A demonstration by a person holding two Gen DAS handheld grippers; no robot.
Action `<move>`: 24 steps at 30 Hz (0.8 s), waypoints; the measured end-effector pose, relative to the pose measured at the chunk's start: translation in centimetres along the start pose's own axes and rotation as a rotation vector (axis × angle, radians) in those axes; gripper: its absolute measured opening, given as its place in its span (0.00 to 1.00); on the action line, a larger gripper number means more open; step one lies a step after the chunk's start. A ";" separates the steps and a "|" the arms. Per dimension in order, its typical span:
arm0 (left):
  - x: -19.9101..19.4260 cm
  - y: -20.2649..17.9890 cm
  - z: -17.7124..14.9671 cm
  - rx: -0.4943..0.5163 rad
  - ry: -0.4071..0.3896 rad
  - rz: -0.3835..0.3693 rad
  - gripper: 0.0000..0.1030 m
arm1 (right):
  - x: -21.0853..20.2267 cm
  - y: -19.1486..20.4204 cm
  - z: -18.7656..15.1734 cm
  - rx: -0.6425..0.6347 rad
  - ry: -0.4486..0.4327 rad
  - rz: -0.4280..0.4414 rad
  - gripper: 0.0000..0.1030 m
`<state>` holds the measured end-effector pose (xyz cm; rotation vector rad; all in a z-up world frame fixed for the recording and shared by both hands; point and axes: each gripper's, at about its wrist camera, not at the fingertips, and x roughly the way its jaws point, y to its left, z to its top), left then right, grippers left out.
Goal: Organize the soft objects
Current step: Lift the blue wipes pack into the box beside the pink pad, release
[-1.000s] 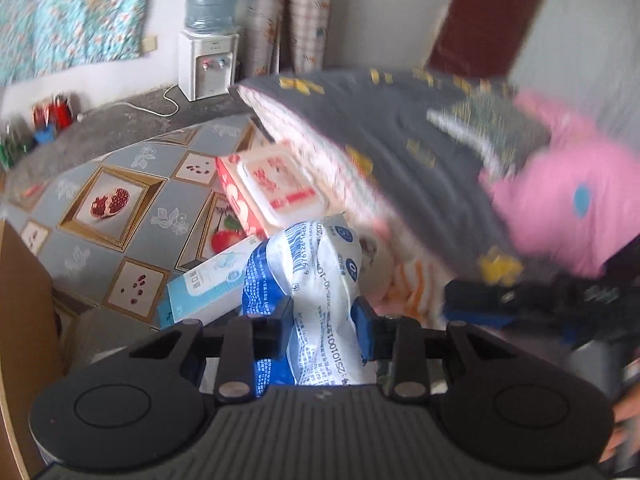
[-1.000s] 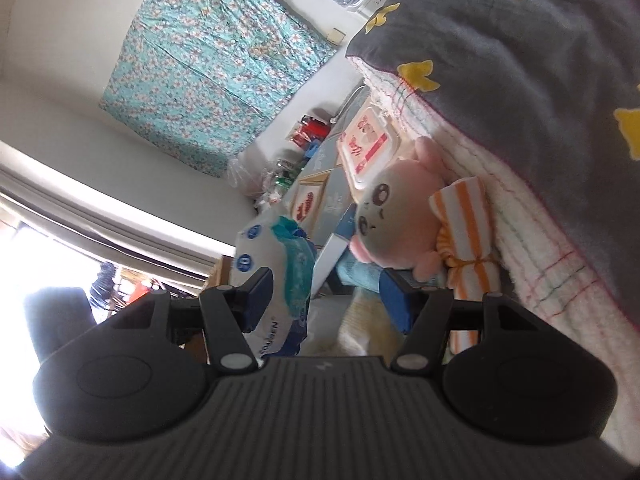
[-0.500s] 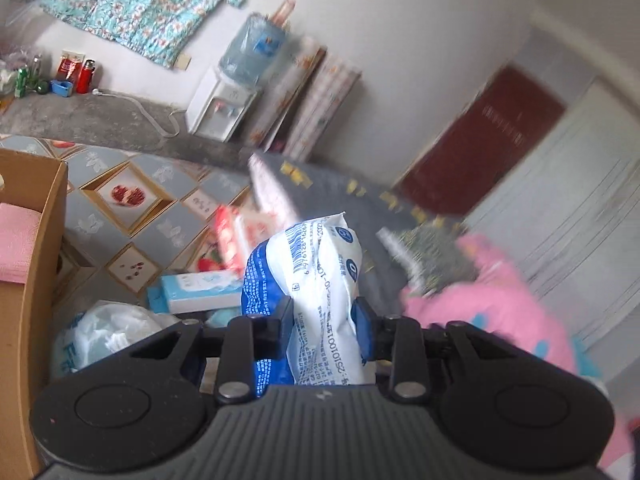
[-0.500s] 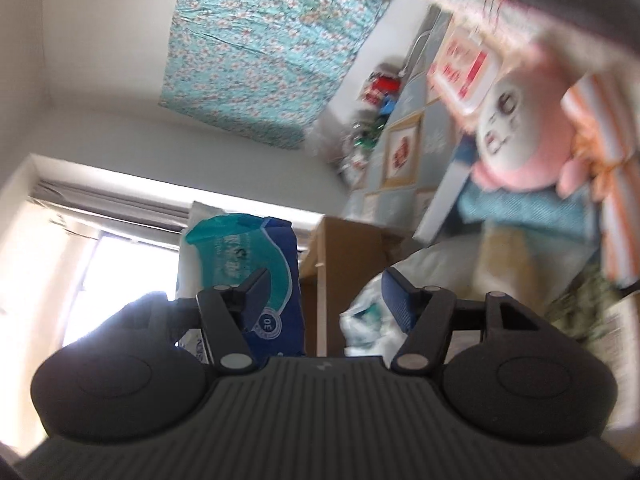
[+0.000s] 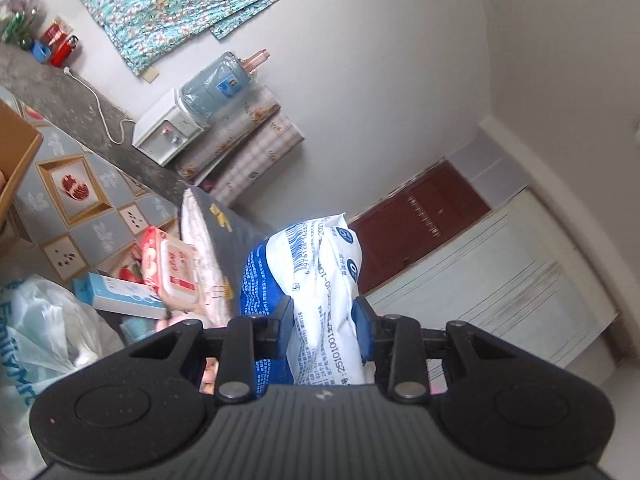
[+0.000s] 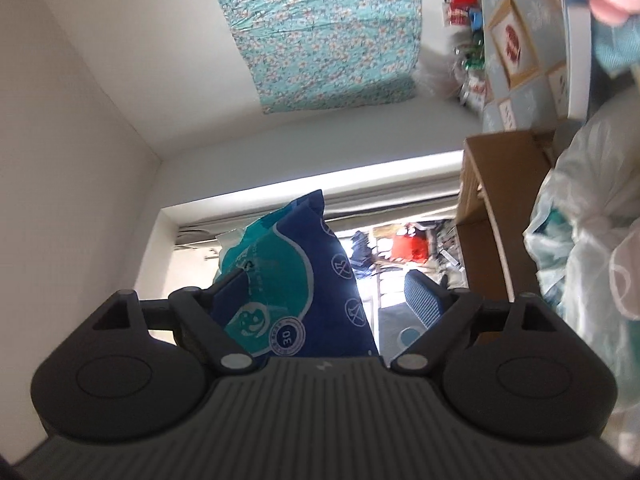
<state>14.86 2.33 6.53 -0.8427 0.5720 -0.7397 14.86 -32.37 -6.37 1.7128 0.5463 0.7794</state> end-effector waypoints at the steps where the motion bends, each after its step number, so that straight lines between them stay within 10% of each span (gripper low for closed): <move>1: -0.2 0.3 0.0 -0.009 -0.003 -0.007 0.32 | 0.3 0.2 -0.2 -0.007 0.009 0.010 0.84; 11: -3.3 2.4 1.3 -0.034 -0.023 0.042 0.35 | 4.1 2.8 -1.9 -0.175 0.051 -0.109 0.70; 24: -8.3 5.5 6.5 0.135 -0.009 0.480 0.38 | 19.7 1.1 -5.2 -0.465 0.202 -0.491 0.60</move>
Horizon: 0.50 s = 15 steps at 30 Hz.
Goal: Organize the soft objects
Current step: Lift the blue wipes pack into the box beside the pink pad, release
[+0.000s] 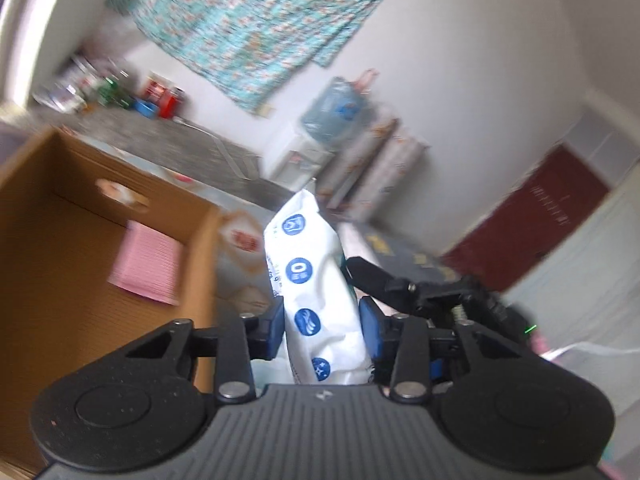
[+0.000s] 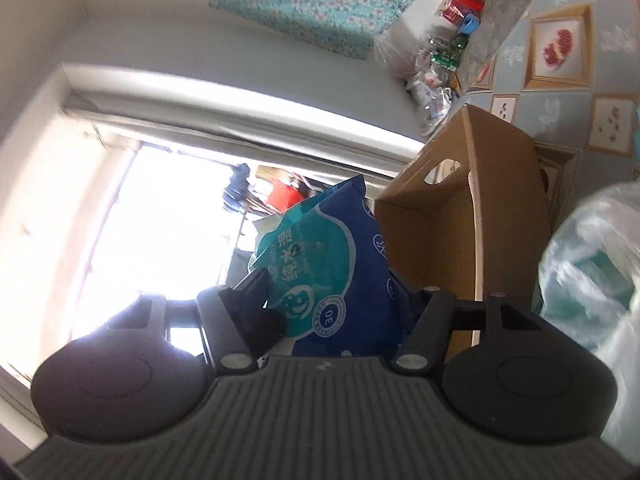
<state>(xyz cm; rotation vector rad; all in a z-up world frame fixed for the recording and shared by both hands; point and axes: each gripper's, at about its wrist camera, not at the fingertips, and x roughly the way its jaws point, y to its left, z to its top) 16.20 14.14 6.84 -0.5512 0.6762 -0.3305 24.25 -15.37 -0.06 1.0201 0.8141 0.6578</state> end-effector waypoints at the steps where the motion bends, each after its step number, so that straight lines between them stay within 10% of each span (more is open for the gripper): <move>1: -0.3 0.6 0.6 0.007 -0.003 0.021 0.37 | 1.5 0.4 0.4 -0.016 0.016 -0.019 0.59; 10: 2.1 9.8 6.6 -0.052 0.029 0.127 0.36 | 13.4 -0.6 3.3 0.004 0.116 -0.160 0.62; 15: 6.5 15.7 7.8 -0.089 0.115 0.247 0.44 | 13.0 -2.1 4.1 -0.058 0.070 -0.245 0.63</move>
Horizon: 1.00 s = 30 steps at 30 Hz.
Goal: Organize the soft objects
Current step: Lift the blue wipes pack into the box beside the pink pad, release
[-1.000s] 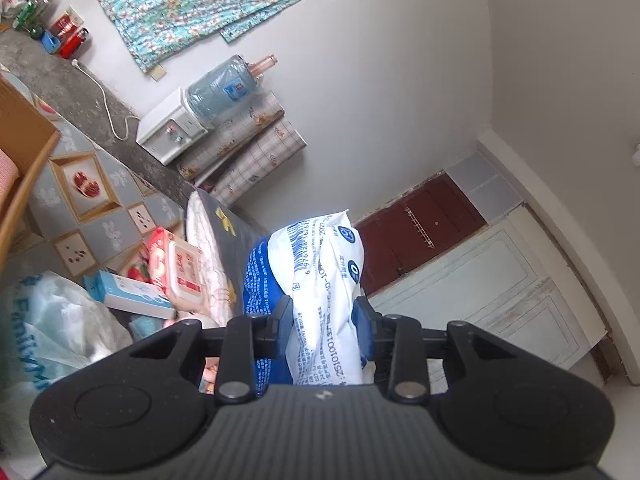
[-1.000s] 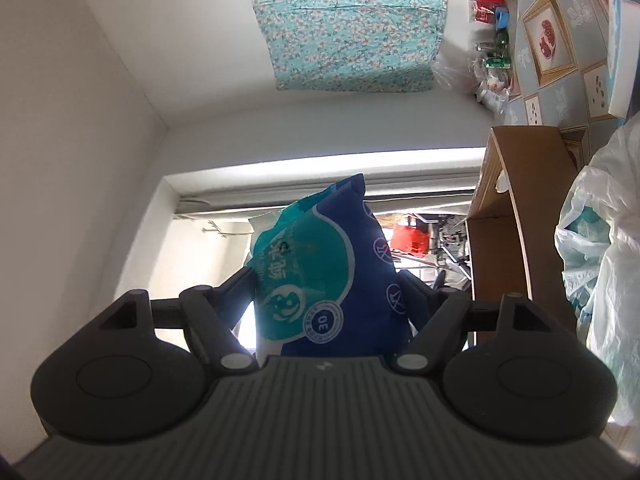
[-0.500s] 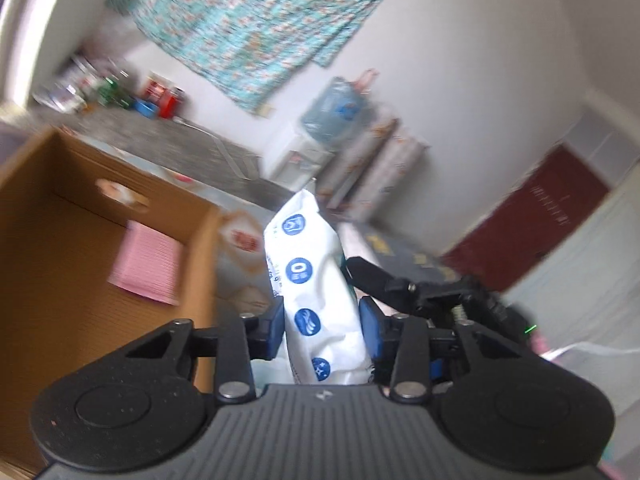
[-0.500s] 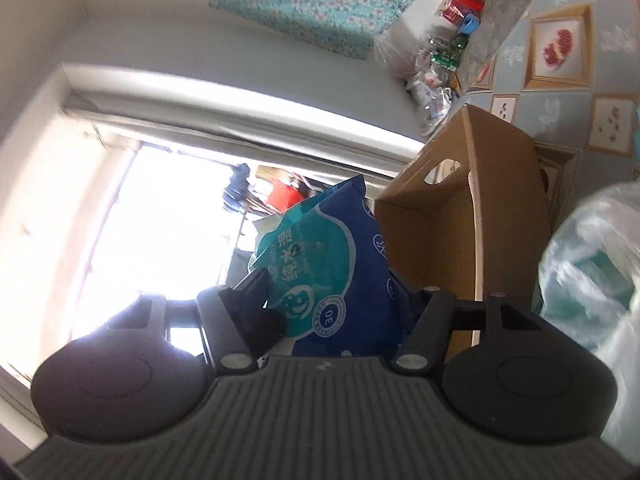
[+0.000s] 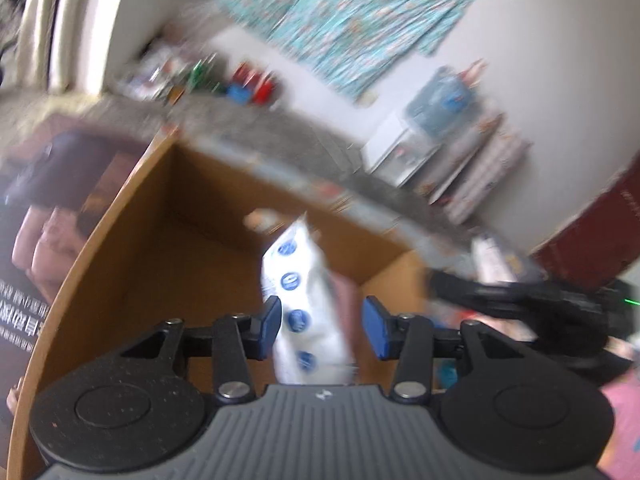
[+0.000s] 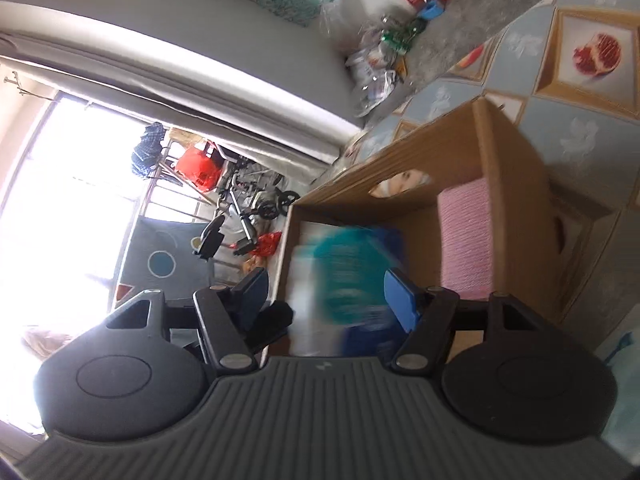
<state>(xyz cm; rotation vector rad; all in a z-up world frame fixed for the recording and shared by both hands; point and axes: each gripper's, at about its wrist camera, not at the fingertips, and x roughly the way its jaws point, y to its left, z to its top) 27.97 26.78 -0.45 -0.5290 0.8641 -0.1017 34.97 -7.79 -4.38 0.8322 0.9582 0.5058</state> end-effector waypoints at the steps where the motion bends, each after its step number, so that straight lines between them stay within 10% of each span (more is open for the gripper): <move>1: 1.1 1.1 -0.2 -0.017 0.038 0.028 0.44 | -0.4 -0.3 -0.1 -0.005 0.001 -0.004 0.63; 8: 3.5 2.1 -0.8 0.038 0.126 0.126 0.46 | -6.1 0.4 -0.2 -0.142 -0.032 -0.022 0.63; 15: 3.1 -1.5 -2.8 0.353 0.156 0.391 0.88 | -10.3 0.6 0.1 -0.233 -0.067 -0.017 0.63; 22: 7.6 -0.1 -3.3 0.358 0.268 0.566 0.74 | -11.0 -0.1 -0.4 -0.218 -0.045 -0.003 0.63; 30: 7.4 -0.6 -3.1 0.388 0.208 0.449 0.66 | -11.3 -1.0 0.0 -0.208 -0.052 -0.011 0.64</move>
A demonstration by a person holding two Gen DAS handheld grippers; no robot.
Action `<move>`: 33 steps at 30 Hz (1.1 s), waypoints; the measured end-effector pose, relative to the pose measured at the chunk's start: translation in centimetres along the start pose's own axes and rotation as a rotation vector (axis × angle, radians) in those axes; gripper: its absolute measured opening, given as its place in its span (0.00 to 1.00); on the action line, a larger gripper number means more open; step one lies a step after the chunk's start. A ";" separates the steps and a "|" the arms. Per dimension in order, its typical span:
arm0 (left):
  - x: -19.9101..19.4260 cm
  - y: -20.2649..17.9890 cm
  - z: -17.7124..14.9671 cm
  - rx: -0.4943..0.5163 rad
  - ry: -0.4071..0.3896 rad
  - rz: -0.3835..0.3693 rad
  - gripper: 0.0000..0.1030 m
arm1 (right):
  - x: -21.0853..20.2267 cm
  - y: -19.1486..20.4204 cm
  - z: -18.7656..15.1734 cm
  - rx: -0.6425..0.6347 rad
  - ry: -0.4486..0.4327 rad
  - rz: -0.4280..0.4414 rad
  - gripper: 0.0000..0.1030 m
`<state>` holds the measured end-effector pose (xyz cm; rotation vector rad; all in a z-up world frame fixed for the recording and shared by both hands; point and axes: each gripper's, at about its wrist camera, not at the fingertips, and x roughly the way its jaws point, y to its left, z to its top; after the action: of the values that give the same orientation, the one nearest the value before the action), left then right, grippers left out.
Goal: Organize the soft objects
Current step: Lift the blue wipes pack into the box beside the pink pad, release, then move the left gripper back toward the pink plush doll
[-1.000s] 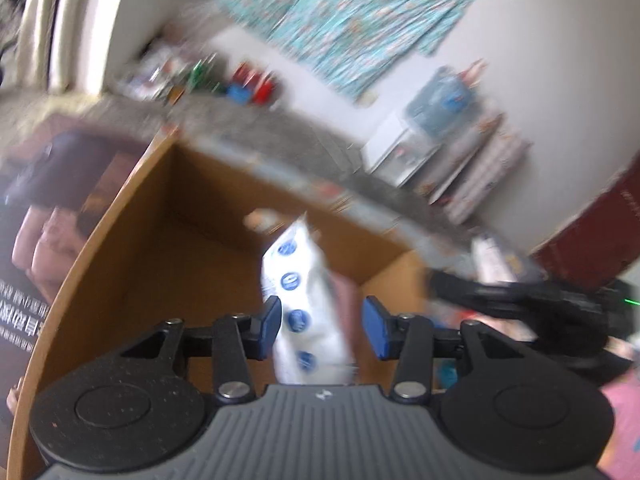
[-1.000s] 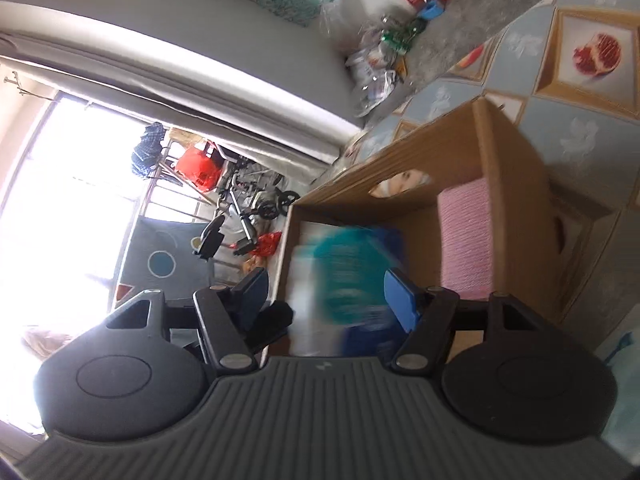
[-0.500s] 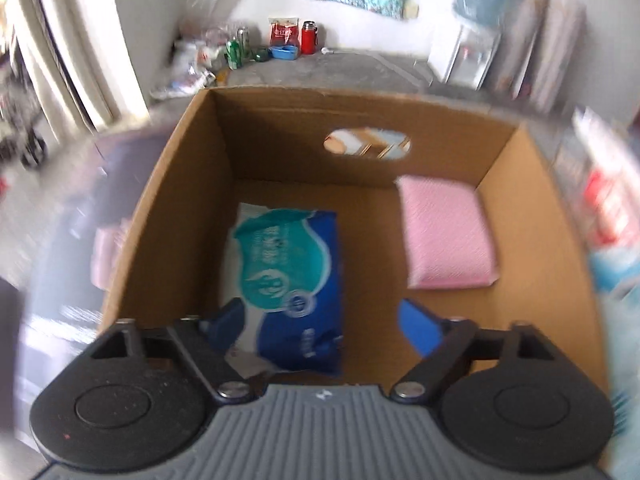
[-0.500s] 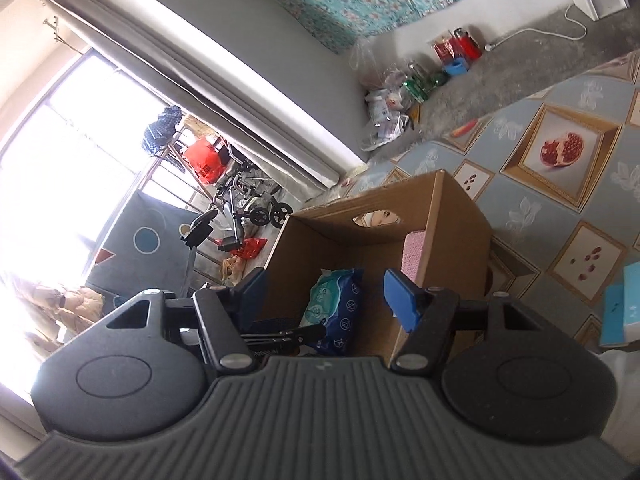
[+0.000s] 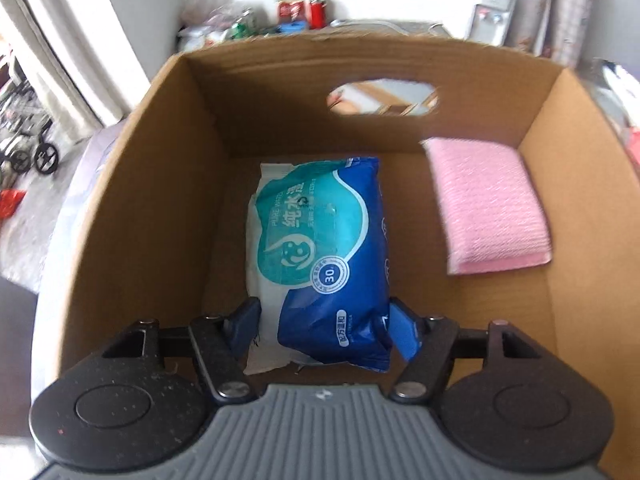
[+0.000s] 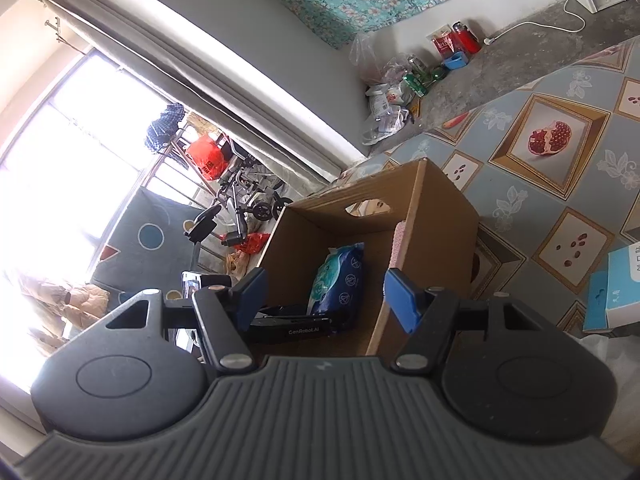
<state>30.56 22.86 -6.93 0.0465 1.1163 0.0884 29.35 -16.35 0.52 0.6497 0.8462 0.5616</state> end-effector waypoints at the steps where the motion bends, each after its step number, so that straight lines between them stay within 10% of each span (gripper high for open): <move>1: 0.1 -0.3 0.2 0.006 -0.009 -0.012 0.66 | 0.0 -0.2 0.0 0.003 -0.002 -0.002 0.64; 19: -0.4 -3.5 3.2 0.034 -0.051 -0.054 0.76 | -2.9 -2.2 -0.7 0.045 -0.038 -0.046 0.66; 33: -13.2 -5.9 -0.2 -0.020 -0.306 -0.159 0.82 | -9.0 -2.9 -5.0 0.032 -0.125 -0.109 0.67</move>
<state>24.92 15.72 4.32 -0.0459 0.8094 -0.0489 20.91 -22.96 0.45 0.6576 0.7690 0.4055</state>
